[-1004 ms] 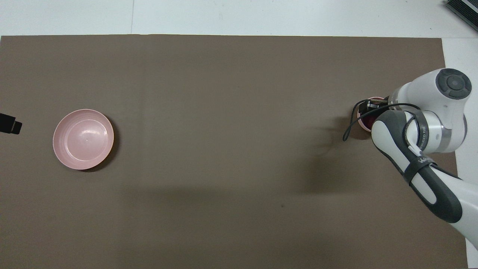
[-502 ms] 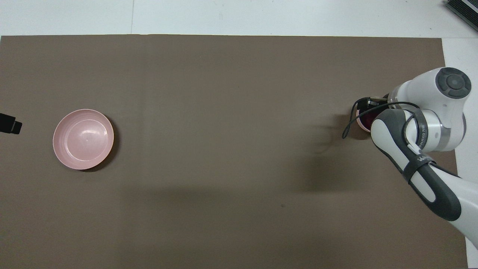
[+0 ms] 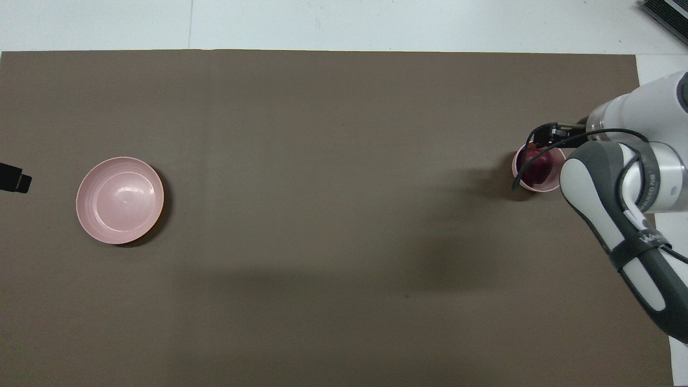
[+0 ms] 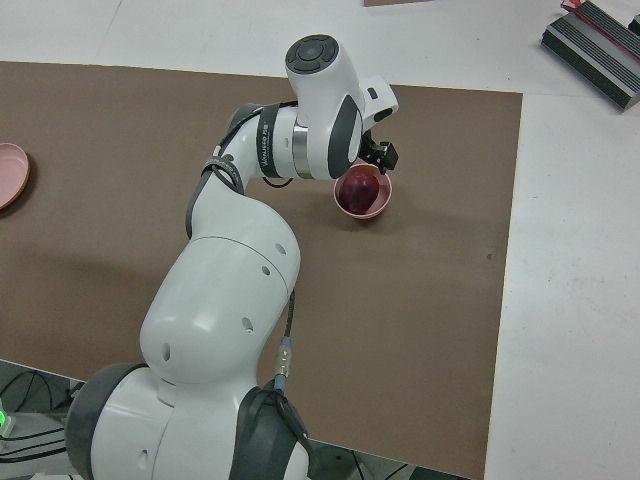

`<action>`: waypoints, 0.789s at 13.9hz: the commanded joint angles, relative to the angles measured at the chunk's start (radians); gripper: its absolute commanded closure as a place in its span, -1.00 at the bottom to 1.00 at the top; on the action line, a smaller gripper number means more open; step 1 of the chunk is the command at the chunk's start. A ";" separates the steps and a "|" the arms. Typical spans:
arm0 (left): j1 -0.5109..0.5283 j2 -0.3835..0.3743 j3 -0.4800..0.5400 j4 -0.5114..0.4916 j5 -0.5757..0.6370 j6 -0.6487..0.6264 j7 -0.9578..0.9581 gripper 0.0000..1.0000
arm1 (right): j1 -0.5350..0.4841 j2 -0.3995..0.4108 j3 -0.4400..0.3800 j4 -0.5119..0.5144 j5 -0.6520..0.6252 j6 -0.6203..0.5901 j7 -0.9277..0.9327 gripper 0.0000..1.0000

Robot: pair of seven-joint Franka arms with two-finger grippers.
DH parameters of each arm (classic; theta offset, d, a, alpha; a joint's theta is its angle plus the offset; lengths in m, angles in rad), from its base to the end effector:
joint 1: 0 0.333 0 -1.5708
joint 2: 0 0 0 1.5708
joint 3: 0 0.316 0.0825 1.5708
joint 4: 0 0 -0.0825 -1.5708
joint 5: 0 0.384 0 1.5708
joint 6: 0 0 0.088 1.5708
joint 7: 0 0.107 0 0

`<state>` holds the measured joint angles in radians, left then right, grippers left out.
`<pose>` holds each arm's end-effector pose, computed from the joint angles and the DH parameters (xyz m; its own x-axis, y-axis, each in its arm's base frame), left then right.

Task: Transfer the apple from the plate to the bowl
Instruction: 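Lower the apple into the pink bowl with the right gripper, then open the right gripper and lift it away from the bowl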

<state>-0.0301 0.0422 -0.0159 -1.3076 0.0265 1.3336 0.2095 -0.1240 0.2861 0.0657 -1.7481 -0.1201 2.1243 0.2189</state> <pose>0.5382 -0.0212 0.7015 0.9689 -0.2466 -0.0210 -0.2471 -0.9688 -0.0213 0.6444 -0.0463 0.4169 0.9708 -0.2156 0.1055 -0.2233 -0.9724 0.0675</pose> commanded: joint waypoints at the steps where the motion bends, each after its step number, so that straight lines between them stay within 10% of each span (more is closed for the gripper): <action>1: 0.003 -0.015 -0.001 -0.012 0.007 -0.011 0.002 -1.00 | -0.008 -0.001 0.012 0.077 0.014 -0.107 -0.048 -1.00; 11: 0.003 -0.015 -0.001 -0.012 0.009 -0.013 0.002 -1.00 | -0.006 -0.202 0.043 0.182 0.079 -0.513 -0.122 -1.00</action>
<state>-0.0301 0.0422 -0.0159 -1.3076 0.0265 1.3334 0.2095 -0.1234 0.1300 0.0989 -1.5509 -0.0614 1.6473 0.1242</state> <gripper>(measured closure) 0.000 0.000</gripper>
